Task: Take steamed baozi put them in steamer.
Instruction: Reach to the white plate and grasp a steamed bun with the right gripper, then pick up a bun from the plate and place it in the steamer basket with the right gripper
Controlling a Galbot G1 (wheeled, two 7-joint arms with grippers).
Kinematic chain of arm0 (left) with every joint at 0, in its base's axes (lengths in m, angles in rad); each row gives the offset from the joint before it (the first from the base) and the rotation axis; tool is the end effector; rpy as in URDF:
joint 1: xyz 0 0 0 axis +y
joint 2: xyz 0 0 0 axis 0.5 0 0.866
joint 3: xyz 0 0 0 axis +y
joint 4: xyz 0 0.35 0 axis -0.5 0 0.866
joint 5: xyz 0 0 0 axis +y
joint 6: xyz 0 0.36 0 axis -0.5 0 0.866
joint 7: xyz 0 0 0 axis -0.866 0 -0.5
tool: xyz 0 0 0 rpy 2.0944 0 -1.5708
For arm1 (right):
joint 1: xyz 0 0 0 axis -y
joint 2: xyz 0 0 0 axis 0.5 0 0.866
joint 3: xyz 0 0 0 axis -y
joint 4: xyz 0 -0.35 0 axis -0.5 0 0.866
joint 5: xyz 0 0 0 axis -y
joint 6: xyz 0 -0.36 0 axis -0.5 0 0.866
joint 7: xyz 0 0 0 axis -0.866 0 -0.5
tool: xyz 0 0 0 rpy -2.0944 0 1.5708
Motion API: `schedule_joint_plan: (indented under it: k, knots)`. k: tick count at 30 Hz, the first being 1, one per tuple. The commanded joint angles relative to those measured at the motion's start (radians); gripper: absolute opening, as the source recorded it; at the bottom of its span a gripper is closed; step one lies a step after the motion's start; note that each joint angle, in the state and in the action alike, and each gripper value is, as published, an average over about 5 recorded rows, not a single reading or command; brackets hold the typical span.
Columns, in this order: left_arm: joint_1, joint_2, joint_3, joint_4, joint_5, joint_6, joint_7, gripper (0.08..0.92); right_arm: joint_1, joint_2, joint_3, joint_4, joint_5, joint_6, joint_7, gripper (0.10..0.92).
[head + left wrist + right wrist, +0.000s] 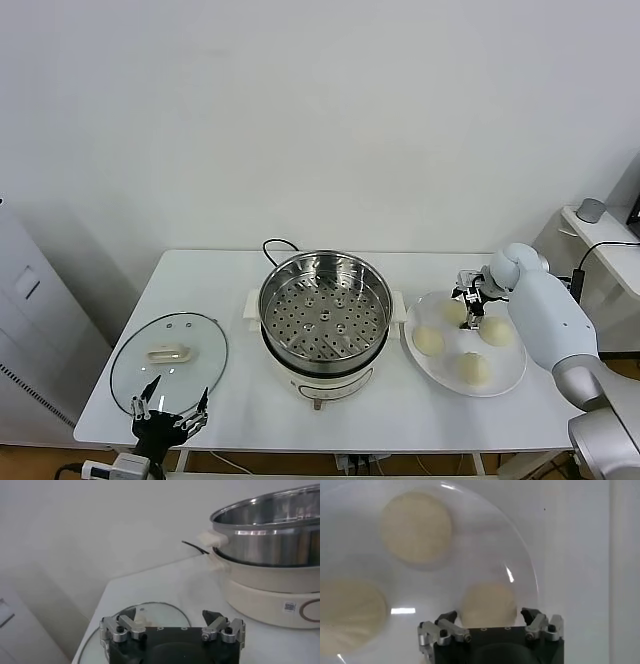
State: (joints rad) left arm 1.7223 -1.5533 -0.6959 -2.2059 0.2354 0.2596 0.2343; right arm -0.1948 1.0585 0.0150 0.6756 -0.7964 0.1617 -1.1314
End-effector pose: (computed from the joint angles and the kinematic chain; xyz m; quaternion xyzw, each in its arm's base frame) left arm 0.1382 0.0521 -0.2842 -0.0315 -0.9735 -0.1476 0.1718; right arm 0.5839 -0.2137 -0.2493 0.4419 -0.5877 0.5553 0.3886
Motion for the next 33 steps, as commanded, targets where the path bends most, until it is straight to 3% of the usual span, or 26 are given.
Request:
schedule_joint_plan:
  k: [1, 7, 15, 24, 33]
  knots:
    - [0.0, 0.0, 0.001, 0.0, 0.0, 0.0, 0.0, 0.823, 0.002, -0.001, -0.001, 0.003, 0.008, -0.004, -0.01, 0.565]
    - [-0.001, 0.003, 0.003, 0.0, 0.0, 0.0, 0.0, 0.823, 0.025, -0.06, -0.059, 0.092, 0.135, -0.048, -0.067, 0.442]
    - [-0.007, 0.001, 0.016, -0.008, 0.019, -0.002, -0.005, 0.823, 0.295, -0.133, -0.348, 0.183, 0.445, -0.101, -0.172, 0.433]
    - [-0.013, -0.01, 0.02, -0.012, 0.058, -0.017, -0.027, 0.823, 0.696, 0.013, -0.76, 0.102, 0.837, -0.024, -0.257, 0.442]
    - [-0.019, -0.036, 0.022, -0.021, 0.059, -0.022, -0.035, 0.823, 0.837, 0.2, -1.038, 0.047, 1.013, 0.191, -0.278, 0.577]
